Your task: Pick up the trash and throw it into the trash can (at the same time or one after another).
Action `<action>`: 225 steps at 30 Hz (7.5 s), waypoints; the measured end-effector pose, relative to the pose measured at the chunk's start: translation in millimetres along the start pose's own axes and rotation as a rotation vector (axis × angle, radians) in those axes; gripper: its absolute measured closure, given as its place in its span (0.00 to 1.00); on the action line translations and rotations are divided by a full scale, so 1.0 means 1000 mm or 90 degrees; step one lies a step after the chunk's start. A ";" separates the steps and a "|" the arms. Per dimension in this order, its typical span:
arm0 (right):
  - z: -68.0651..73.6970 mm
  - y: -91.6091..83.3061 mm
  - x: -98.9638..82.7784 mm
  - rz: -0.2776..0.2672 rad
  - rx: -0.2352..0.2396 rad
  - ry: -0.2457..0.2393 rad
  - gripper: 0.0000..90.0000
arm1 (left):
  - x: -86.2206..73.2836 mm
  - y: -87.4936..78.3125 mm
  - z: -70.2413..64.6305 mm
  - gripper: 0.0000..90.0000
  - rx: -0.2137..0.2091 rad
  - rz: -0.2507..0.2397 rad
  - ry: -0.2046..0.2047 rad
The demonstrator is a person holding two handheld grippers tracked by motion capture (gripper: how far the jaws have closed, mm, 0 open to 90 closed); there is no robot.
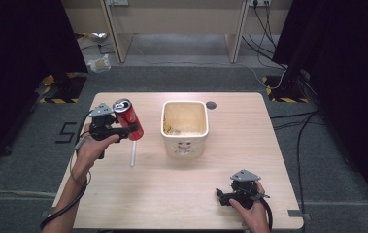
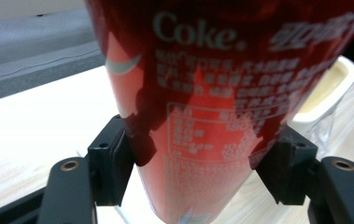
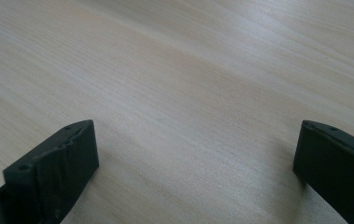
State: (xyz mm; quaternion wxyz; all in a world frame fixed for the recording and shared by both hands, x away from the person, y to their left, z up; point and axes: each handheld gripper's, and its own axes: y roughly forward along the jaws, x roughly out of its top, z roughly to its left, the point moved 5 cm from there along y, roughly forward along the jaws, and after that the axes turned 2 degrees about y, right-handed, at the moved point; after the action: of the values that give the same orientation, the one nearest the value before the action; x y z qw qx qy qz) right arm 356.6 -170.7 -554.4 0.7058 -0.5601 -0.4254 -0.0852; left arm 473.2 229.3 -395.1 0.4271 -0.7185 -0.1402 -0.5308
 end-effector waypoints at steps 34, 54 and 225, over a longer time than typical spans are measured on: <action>0.001 0.000 0.000 -0.001 0.001 0.000 0.01 | 0.074 0.040 -0.061 0.38 -0.077 -0.004 0.061; 0.001 0.000 0.000 -0.001 0.003 -0.004 0.01 | 0.067 0.091 -0.081 0.38 -0.100 0.034 0.060; 0.002 0.000 0.000 0.000 0.005 -0.004 0.01 | -0.111 0.083 0.050 0.47 0.109 0.136 -0.081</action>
State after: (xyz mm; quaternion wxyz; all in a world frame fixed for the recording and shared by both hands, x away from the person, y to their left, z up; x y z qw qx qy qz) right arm 355.3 -169.4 -554.3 0.7066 -0.5574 -0.4282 -0.0815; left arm 515.0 246.1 -535.5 0.5310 -0.7224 -0.1344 -0.4219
